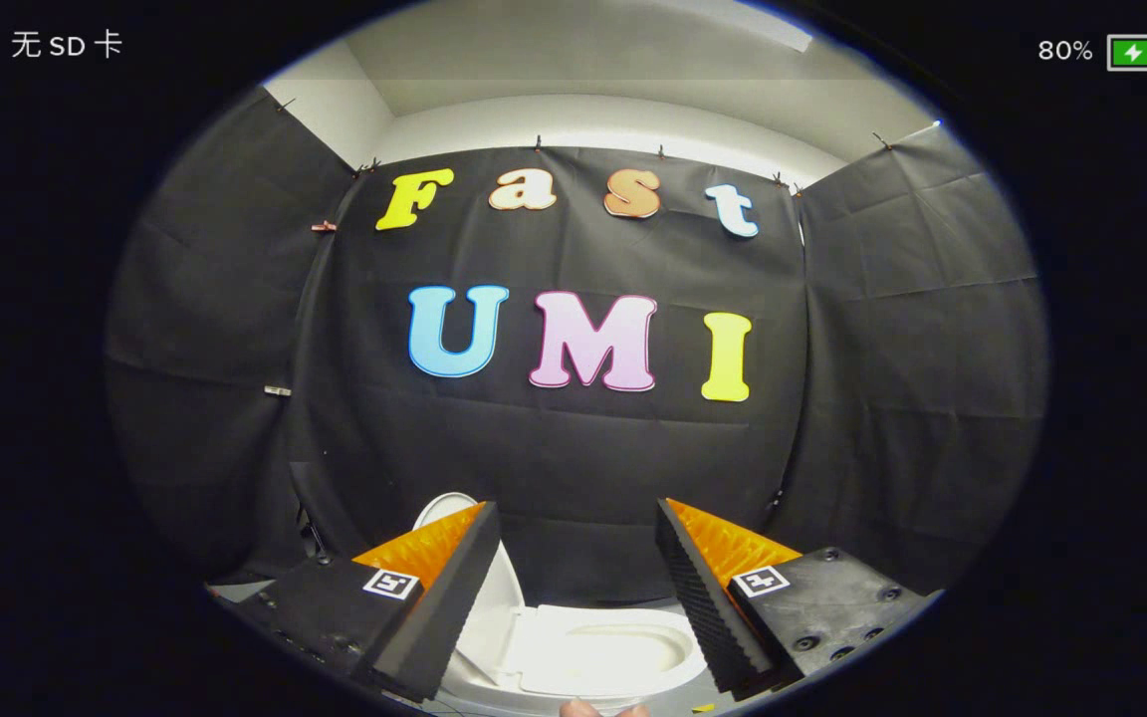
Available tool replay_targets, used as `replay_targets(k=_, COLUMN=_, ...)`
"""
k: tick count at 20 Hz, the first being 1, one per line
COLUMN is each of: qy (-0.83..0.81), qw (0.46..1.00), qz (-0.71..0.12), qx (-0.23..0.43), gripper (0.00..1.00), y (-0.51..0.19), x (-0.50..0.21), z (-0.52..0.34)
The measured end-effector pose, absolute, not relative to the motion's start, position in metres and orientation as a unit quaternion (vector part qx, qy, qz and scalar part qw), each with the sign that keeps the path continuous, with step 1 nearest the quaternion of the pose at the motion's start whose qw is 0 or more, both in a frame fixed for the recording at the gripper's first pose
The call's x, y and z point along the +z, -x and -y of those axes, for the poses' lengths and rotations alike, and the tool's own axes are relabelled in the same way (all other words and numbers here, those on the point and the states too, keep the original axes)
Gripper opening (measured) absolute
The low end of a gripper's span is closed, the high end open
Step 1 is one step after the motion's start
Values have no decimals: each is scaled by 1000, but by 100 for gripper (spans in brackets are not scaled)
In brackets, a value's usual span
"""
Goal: Open the toilet lid.
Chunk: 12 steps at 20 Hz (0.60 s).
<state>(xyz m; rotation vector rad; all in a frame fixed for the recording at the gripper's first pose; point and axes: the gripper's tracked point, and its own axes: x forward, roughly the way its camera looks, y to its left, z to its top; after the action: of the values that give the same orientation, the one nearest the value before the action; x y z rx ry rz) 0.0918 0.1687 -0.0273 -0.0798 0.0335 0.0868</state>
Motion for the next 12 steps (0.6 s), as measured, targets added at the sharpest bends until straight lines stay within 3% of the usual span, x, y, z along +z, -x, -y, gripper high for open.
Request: replay_targets(k=12, qy=37, qw=999, qz=-27, qx=26, gripper=98, y=-31, x=-17, z=-95)
